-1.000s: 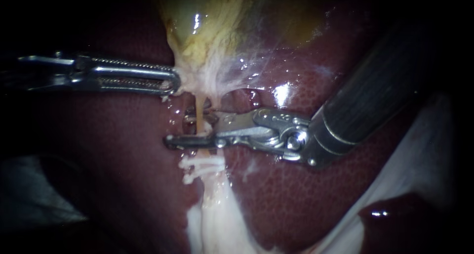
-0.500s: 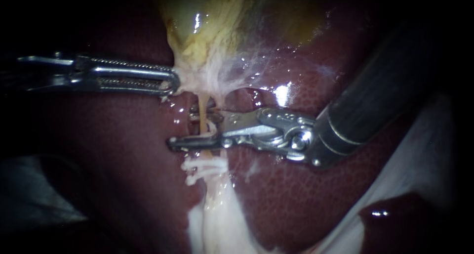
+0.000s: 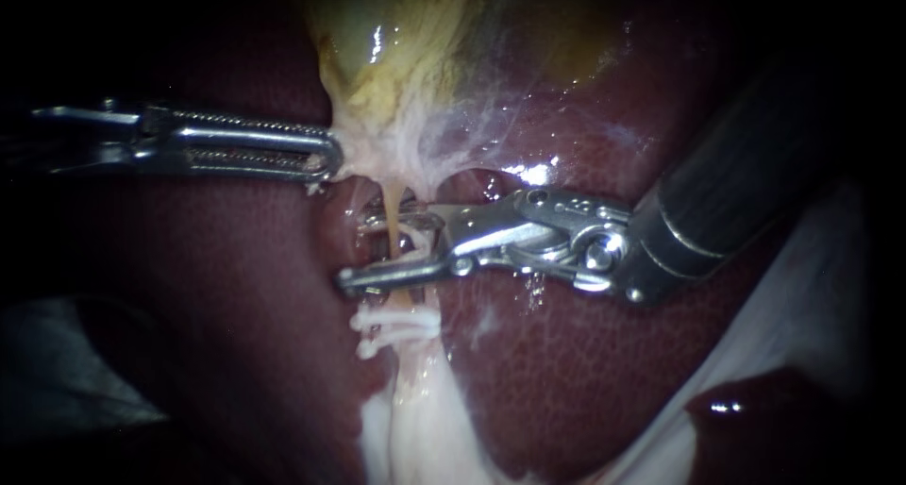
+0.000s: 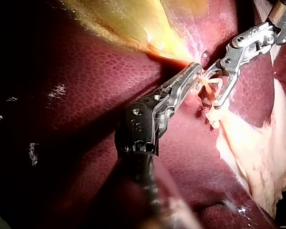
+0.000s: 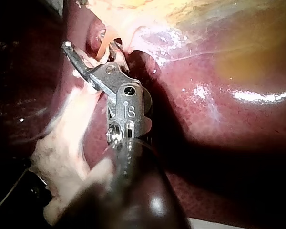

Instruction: Clipping third clip left tube

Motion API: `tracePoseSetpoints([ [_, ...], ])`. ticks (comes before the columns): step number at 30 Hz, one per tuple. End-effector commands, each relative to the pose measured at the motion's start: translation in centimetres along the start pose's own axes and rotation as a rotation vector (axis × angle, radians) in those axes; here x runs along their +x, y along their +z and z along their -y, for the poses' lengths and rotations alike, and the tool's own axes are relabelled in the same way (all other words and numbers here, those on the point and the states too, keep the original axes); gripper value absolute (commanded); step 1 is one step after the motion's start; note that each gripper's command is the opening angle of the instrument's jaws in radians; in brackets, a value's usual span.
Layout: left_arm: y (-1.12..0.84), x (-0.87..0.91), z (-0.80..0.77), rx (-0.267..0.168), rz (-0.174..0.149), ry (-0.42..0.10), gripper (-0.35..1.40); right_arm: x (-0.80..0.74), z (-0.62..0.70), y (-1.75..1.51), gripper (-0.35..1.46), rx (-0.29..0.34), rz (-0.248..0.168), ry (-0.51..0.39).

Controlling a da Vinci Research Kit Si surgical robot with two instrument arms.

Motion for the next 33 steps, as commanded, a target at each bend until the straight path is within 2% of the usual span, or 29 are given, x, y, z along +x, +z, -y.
tracePoseSetpoints([
  [1,0.00,0.00,0.00,0.000,0.000,0.000,-0.35,-0.01,-0.01,-0.01,0.50,0.013,-0.002,0.004],
  [6,0.00,0.00,0.00,0.000,0.000,0.000,-0.35,-0.05,-0.10,-0.07,0.49,0.070,-0.009,0.014],
  [16,0.00,0.00,0.01,0.000,0.000,0.000,-0.35,-0.15,-0.27,-0.22,0.49,0.069,-0.008,0.016],
  [25,0.00,0.00,0.01,0.000,0.000,0.000,-0.35,-0.16,-0.24,-0.25,0.49,0.074,-0.006,0.014],
  [33,0.00,0.00,0.01,0.000,0.000,0.000,-0.35,-0.15,-0.20,-0.24,0.48,0.133,-0.010,0.016],
])
